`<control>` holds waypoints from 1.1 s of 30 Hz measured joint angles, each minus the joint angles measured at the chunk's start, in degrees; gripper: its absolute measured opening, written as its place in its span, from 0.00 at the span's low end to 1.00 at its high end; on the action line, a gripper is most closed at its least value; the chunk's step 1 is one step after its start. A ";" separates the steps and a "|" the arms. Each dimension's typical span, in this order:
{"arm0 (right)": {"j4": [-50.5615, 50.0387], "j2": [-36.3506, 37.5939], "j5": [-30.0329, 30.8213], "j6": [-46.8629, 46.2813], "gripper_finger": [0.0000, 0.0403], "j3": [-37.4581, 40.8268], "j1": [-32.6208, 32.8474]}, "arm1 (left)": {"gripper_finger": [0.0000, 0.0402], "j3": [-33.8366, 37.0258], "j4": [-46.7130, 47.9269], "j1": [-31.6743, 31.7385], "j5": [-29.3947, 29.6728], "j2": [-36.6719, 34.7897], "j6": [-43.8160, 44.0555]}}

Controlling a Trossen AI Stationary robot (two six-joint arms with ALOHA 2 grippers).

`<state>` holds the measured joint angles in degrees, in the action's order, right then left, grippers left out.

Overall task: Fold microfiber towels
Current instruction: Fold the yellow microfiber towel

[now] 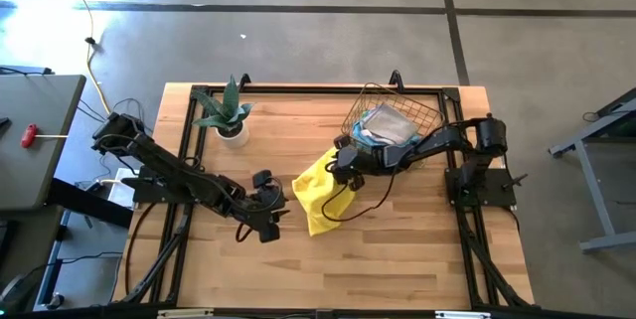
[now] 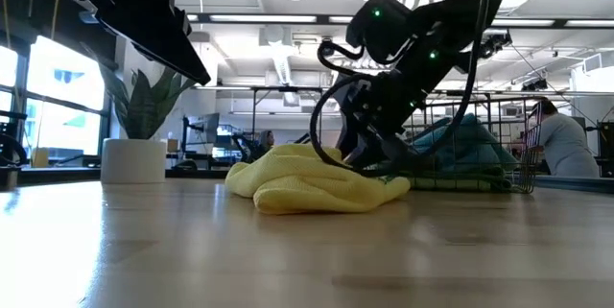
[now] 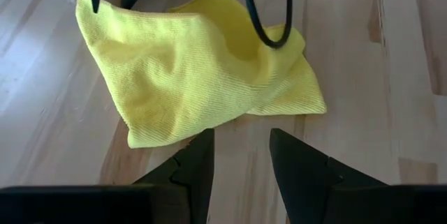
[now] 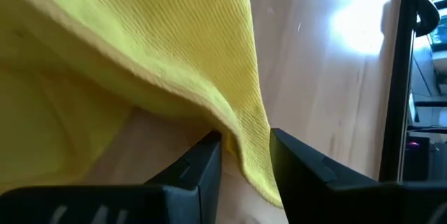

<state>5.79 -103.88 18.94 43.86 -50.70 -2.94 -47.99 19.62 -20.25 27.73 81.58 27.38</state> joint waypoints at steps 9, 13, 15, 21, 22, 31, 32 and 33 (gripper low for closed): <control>0.08 -1.33 -0.50 0.13 0.28 0.00 -3.24 | 0.33 0.00 0.04 0.00 -0.01 0.00 -0.40; 1.78 -4.08 -0.83 -0.03 0.28 -0.02 -3.46 | 0.33 0.00 0.06 0.00 0.01 0.00 -0.57; 3.76 -5.25 0.55 -0.04 0.28 -0.11 -3.07 | 0.33 0.00 0.07 0.00 0.01 0.00 -0.57; 5.22 -5.39 2.75 0.06 0.16 -0.11 -1.88 | 0.33 0.00 0.09 0.01 0.00 0.00 -0.57; 5.10 -5.23 2.82 0.05 0.13 -0.09 -1.76 | 0.33 0.00 0.08 0.00 -0.01 0.00 -0.57; 2.93 -2.54 7.66 -8.17 0.03 0.04 0.70 | 0.33 -0.02 0.11 0.02 0.85 0.00 -0.75; 2.43 -1.68 7.75 -9.74 0.02 -0.06 1.15 | 0.33 -0.02 0.16 0.02 1.26 0.00 -1.08; 1.22 -0.66 7.74 -11.73 0.01 -0.55 1.62 | 0.33 -0.02 0.15 0.02 1.47 0.00 -1.45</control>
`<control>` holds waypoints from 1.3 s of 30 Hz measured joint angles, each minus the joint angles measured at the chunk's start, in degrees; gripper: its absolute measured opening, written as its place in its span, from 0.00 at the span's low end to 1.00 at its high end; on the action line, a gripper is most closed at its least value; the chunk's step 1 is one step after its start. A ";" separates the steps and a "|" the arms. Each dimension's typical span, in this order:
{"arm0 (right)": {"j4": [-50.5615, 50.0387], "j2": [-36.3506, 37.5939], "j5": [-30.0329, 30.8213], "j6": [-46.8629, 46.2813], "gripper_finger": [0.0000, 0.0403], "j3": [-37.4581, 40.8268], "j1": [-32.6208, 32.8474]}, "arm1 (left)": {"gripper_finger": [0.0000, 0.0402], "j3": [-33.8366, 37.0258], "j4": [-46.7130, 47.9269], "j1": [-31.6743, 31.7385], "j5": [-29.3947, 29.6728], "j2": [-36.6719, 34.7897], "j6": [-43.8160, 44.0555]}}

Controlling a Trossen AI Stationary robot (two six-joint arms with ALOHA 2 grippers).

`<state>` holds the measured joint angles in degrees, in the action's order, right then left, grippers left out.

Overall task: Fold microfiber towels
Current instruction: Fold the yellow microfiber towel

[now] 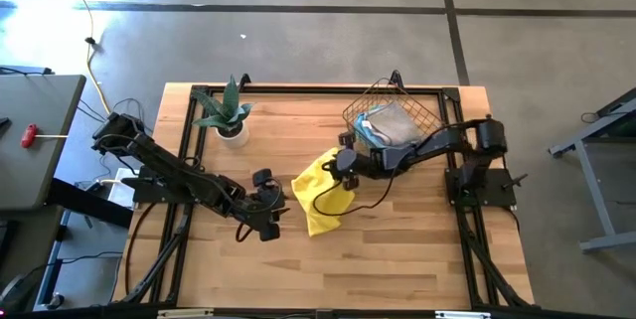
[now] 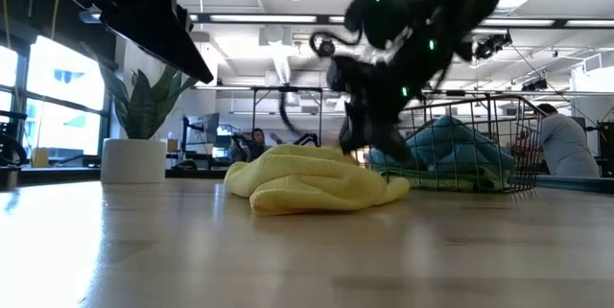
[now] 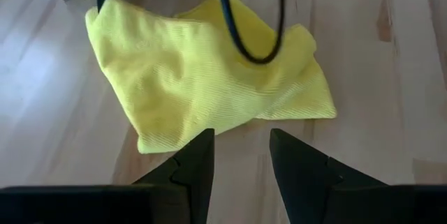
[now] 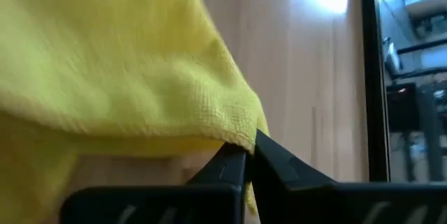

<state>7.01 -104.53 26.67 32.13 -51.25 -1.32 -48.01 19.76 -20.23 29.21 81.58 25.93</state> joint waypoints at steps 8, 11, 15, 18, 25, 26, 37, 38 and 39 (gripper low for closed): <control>-27.77 6.54 -1.87 -30.32 0.00 -14.97 1.35 | 0.33 0.00 -0.94 0.00 10.43 0.02 -3.69; -38.23 6.56 -3.23 -44.01 0.00 -22.54 1.35 | 0.33 0.00 -3.84 0.00 19.67 0.08 -3.67; -45.58 6.56 -5.61 -51.81 0.00 -29.42 1.46 | 0.33 -0.02 -10.83 0.48 26.69 1.80 -7.44; -48.51 6.56 -6.78 -54.61 0.00 -34.45 1.76 | 0.33 -0.02 -18.63 1.30 26.81 4.02 -13.03; -57.27 6.60 -7.53 -57.73 0.00 -45.79 2.06 | 0.33 -0.01 -43.48 3.06 27.06 7.45 -32.00; -59.10 6.58 -5.93 -58.08 0.00 -47.02 2.25 | 0.33 -0.04 -47.32 3.29 26.96 7.63 -34.64; -63.06 6.56 2.82 -60.75 0.00 -53.92 5.60 | 0.33 -0.02 -60.88 8.93 20.94 7.69 -41.30; -62.55 6.56 2.82 -60.73 0.00 -53.94 5.61 | 0.33 -0.02 -61.17 9.54 20.59 7.69 -41.28; -62.26 6.56 2.82 -60.72 0.00 -53.94 5.63 | 0.33 -0.02 -61.25 10.19 20.60 7.69 -41.19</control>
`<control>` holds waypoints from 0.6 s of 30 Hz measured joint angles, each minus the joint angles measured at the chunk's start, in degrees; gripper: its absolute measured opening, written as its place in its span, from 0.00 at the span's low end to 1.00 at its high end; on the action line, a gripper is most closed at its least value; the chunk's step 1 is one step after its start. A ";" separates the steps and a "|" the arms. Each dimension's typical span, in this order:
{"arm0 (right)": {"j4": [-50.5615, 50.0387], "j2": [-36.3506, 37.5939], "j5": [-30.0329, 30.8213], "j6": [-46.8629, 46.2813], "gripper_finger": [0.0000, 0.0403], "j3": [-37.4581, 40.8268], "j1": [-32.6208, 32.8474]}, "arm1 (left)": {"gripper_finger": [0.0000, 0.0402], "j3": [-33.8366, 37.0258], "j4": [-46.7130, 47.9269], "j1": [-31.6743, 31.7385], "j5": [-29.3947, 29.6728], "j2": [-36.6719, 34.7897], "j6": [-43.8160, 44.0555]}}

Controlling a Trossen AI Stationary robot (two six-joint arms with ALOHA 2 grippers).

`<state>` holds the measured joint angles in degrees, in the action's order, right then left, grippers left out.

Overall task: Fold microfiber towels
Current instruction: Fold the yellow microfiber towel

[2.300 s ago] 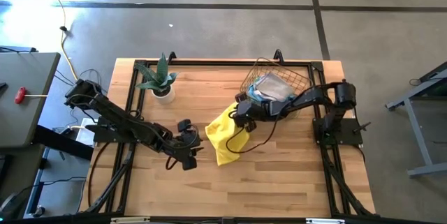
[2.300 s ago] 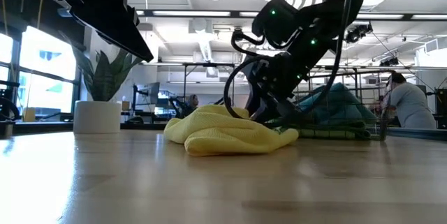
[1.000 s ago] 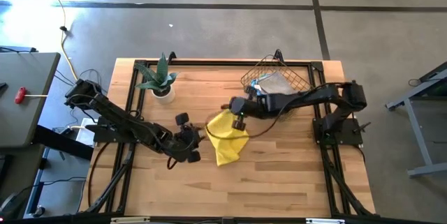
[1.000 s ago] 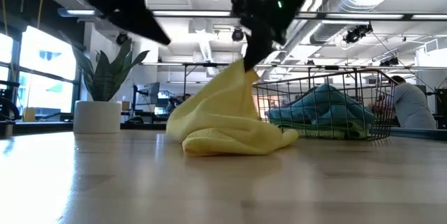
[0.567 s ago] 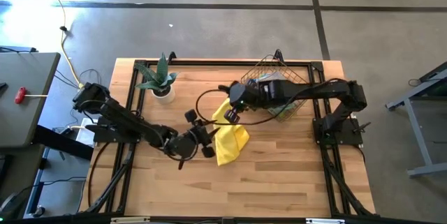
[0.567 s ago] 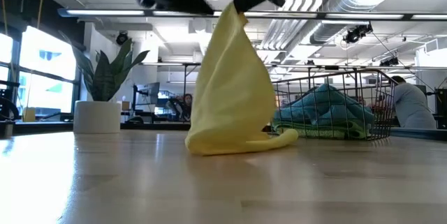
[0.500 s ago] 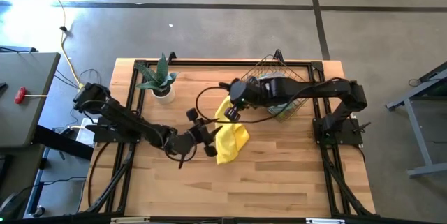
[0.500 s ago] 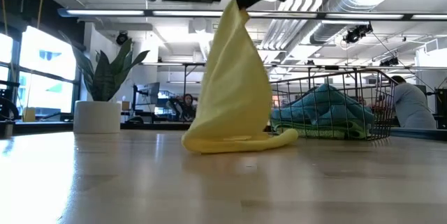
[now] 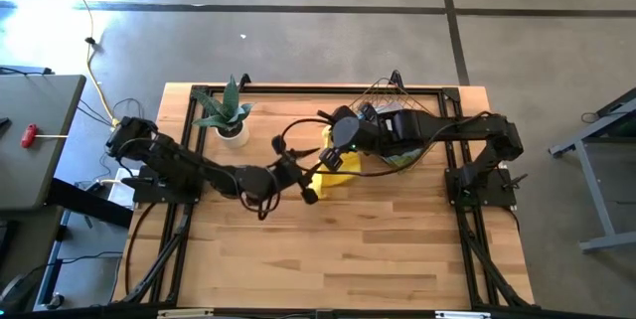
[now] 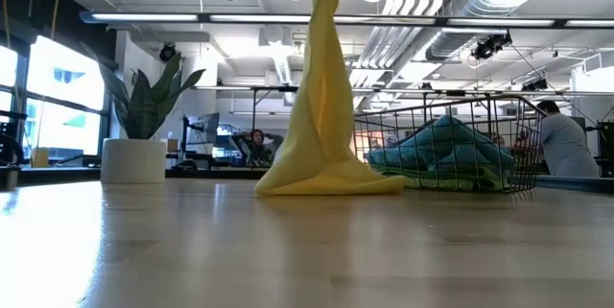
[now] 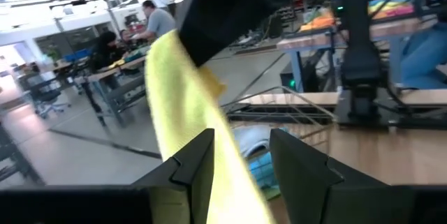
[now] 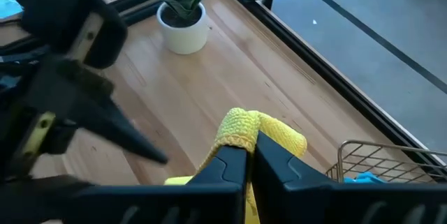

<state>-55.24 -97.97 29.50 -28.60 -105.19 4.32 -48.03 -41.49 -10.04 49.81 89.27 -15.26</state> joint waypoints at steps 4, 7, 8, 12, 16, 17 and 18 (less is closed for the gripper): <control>-0.31 0.00 -0.02 0.10 0.00 0.00 0.00 | 0.33 0.00 0.01 1.67 0.81 0.00 0.81; -0.24 0.00 0.09 0.40 0.00 -0.02 -0.02 | 0.33 0.00 0.04 2.32 0.01 0.00 2.84; -0.25 0.00 0.47 0.53 0.00 -0.02 -0.13 | 0.33 0.00 0.04 2.30 -0.47 0.00 3.31; -0.22 0.00 2.42 1.62 0.00 -0.02 -1.04 | 0.33 0.00 0.01 1.46 -1.42 0.00 4.60; 0.25 0.00 3.11 2.05 0.00 -0.02 -2.17 | 0.33 0.00 -0.35 1.24 -1.56 1.26 6.32; 0.28 0.00 3.32 2.07 0.00 -0.02 -2.39 | 0.33 0.04 -0.29 1.26 -1.59 1.97 6.82; 0.28 0.00 3.40 2.07 0.00 -0.02 -2.53 | 0.33 0.05 -0.30 1.30 -1.40 2.71 7.18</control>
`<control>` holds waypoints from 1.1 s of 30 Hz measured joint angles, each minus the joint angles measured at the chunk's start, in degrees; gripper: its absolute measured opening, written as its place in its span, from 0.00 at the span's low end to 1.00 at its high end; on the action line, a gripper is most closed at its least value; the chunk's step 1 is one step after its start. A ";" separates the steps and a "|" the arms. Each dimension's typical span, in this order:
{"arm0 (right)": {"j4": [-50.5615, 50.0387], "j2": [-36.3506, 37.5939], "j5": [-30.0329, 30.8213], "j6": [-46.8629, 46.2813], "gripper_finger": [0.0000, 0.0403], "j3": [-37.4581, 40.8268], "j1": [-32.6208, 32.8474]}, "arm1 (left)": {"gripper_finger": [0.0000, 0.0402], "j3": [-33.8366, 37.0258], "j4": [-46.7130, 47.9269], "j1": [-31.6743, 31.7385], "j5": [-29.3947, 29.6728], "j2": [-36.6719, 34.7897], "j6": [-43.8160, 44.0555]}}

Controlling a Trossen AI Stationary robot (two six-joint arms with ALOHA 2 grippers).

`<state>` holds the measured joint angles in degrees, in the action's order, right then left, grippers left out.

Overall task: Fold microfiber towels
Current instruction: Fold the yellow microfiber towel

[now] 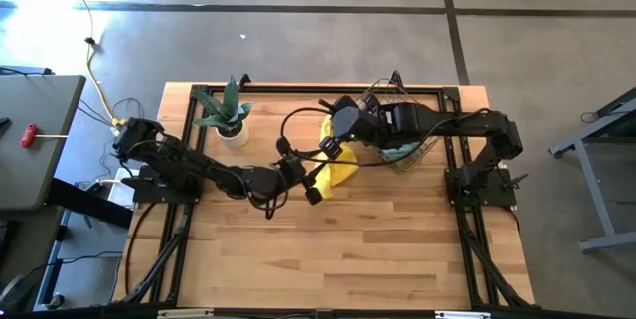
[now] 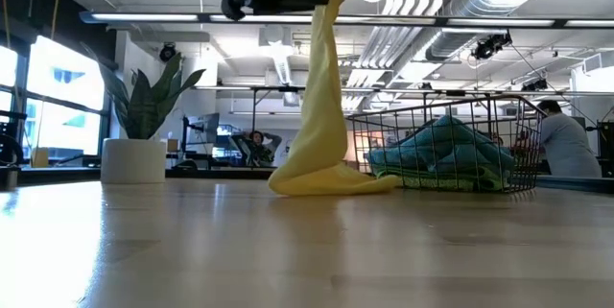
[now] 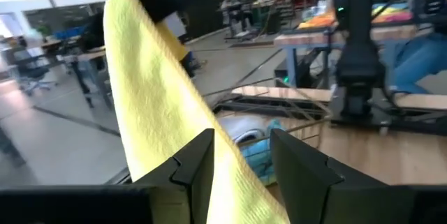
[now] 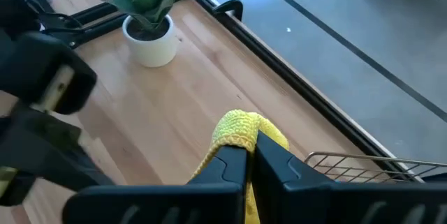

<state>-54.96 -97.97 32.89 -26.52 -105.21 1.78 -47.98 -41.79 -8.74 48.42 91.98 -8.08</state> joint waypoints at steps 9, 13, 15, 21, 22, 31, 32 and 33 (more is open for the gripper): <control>-0.19 0.00 -0.05 0.00 0.00 -0.02 -0.13 | 0.33 -3.95 -1.55 1.27 9.96 8.40 -0.88; -1.94 0.00 -0.07 0.00 0.00 -0.02 -0.13 | 0.33 -4.16 -1.15 0.98 14.09 10.81 -1.93; -2.69 0.00 -0.07 0.00 0.00 -0.02 -0.13 | 0.33 -4.16 0.60 0.79 14.74 11.56 -0.82; -3.57 0.00 -0.07 1.07 0.00 -0.02 -0.13 | 0.33 -4.18 12.62 -1.49 14.85 13.15 9.64; -3.58 0.00 -0.07 1.11 0.00 -0.02 -0.13 | 0.33 -4.17 15.51 -1.97 14.88 13.30 12.15; -4.36 0.00 -0.07 2.14 0.00 -0.02 -0.13 | 0.33 -4.16 41.50 -6.01 21.89 13.31 32.59; -4.49 0.00 -0.07 2.14 0.00 -0.02 -0.13 | 0.33 -4.13 44.35 -6.33 22.86 13.30 34.54; -4.58 0.00 -0.07 2.14 0.00 -0.02 -0.12 | 0.33 -4.13 47.27 -6.61 23.39 13.04 36.74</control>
<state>-59.54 -97.97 32.82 -24.38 -105.23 1.67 -52.12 5.48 -15.35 71.80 105.03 28.66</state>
